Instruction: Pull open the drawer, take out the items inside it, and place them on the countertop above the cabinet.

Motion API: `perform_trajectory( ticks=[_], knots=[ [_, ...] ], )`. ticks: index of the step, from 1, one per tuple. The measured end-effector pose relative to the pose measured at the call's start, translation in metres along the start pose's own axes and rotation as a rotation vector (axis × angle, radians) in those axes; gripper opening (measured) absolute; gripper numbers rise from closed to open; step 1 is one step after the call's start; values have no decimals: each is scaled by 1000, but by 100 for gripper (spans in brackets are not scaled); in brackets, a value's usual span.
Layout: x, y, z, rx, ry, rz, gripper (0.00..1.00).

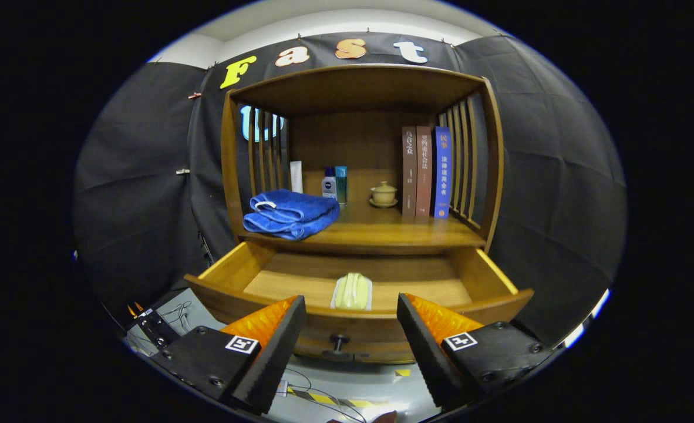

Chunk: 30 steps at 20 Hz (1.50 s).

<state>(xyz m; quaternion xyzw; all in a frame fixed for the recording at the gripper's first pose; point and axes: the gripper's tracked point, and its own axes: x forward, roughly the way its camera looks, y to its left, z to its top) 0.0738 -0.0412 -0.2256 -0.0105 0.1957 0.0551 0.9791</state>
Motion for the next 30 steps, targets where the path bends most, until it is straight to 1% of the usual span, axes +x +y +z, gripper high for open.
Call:
perform_trajectory(
  ticks=[2,5,10,13,15,17,19,21,22,25,26,27,28,30],
  knots=[
    [21,-4,16,-53,68,-1,99],
    [62,-10,10,-109,221,-10,99],
    [125,-6,-17,-33,404,-16,99],
    [151,-5,-50,17,549,-35,99],
    [167,-8,-67,29,603,-48,99],
    [179,-12,-82,44,643,-74,98],
    [187,-13,-93,52,672,-84,90],
    [192,-14,-105,72,705,-90,76],
    [195,-11,-109,100,718,-72,70],
    [204,-11,-101,112,684,-83,60],
    [201,-17,-97,96,695,-113,27],
    [199,-17,-98,77,697,-111,23],
    [200,-17,-99,66,699,-105,23],
    [194,-13,-96,95,696,-94,23]
  ],
)
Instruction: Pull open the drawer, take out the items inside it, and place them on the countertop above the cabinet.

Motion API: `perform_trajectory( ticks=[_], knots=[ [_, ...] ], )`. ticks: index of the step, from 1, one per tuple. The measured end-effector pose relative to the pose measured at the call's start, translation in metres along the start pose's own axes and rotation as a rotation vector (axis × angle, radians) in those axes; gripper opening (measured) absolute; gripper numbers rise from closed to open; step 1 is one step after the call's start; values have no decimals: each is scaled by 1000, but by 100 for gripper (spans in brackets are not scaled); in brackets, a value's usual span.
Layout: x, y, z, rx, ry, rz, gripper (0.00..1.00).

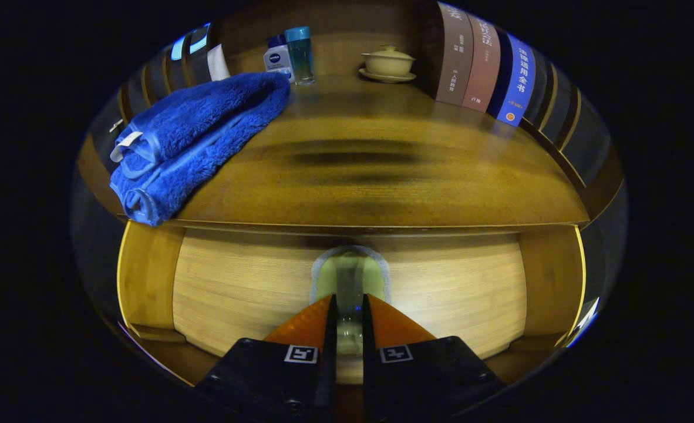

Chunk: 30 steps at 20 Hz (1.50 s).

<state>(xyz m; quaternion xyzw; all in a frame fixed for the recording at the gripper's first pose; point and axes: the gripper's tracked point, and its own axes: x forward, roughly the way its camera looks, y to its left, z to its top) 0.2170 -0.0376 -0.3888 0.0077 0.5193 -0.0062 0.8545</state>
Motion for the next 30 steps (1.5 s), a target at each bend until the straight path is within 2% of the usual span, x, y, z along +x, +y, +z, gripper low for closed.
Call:
perform_trajectory(
  ticks=[8,11,16,20,24,30],
  knots=[
    [-62,11,16,17,-5,84,23],
    [-85,5,29,3,-19,91,23],
    [-116,1,31,95,40,168,23],
    [-139,-12,53,103,9,163,23],
    [-137,-20,97,97,-50,114,23],
    [-92,-14,151,81,-68,68,23]
  ],
)
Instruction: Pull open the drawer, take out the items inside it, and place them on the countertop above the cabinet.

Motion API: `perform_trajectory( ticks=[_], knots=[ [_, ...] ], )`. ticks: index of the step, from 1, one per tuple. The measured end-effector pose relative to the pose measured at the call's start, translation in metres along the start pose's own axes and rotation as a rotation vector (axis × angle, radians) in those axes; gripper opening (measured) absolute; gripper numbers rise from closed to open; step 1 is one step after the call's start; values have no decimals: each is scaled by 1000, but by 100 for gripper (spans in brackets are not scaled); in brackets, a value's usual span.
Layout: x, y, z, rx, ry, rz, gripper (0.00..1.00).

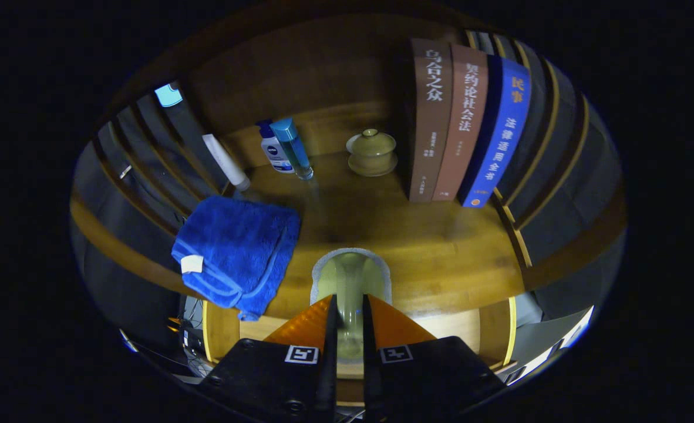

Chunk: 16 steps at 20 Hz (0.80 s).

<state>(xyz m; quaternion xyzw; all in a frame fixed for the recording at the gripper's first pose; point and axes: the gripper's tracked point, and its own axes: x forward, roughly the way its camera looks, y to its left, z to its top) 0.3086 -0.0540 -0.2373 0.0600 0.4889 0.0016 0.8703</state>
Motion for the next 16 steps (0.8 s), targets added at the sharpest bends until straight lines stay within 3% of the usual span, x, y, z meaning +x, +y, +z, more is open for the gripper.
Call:
perform_trajectory(
  ticks=[6,11,13,16],
  knots=[
    [55,-5,23,-15,17,-57,23],
    [64,-6,36,-40,-7,-59,24],
    [61,-8,32,-44,3,-71,31],
    [57,-5,27,-45,-14,-51,72]
  ],
)
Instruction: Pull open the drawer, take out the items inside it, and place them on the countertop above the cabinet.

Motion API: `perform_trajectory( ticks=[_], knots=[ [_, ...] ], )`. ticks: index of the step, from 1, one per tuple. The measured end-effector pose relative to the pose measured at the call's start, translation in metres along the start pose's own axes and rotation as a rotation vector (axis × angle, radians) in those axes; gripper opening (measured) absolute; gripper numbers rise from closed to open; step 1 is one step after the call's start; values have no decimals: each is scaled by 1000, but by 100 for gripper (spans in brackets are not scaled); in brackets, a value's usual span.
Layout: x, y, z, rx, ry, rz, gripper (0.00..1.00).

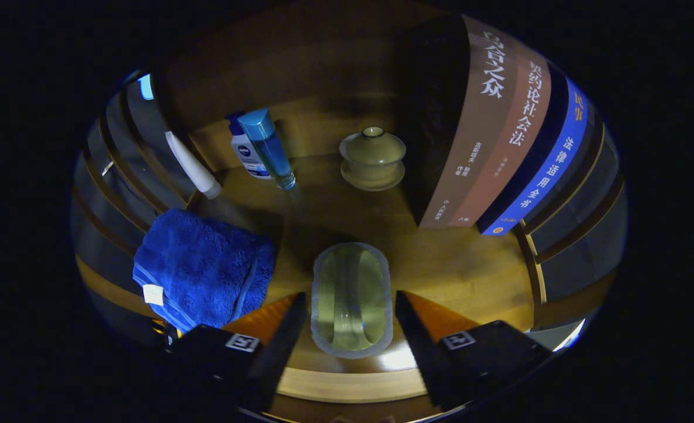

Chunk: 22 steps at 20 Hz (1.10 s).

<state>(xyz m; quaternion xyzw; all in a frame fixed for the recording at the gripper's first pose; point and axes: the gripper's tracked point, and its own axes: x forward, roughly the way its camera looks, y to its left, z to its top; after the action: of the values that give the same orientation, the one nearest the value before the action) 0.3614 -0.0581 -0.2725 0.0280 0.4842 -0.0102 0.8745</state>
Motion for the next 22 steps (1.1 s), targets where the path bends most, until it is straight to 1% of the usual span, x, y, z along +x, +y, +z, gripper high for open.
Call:
perform_trajectory(
  ticks=[2,5,7,13,17,19,20,22],
  knots=[
    [-8,3,4,-12,-57,20,99],
    [-30,6,3,-33,-150,41,99],
    [-48,8,-2,-26,-211,55,99],
    [-125,4,-25,-21,-515,89,99],
    [-183,7,-55,11,-707,157,99],
    [-214,5,-63,1,-840,160,99],
    [-231,6,-65,-23,-906,156,99],
    [-250,5,-87,-72,-980,130,99]
  ],
)
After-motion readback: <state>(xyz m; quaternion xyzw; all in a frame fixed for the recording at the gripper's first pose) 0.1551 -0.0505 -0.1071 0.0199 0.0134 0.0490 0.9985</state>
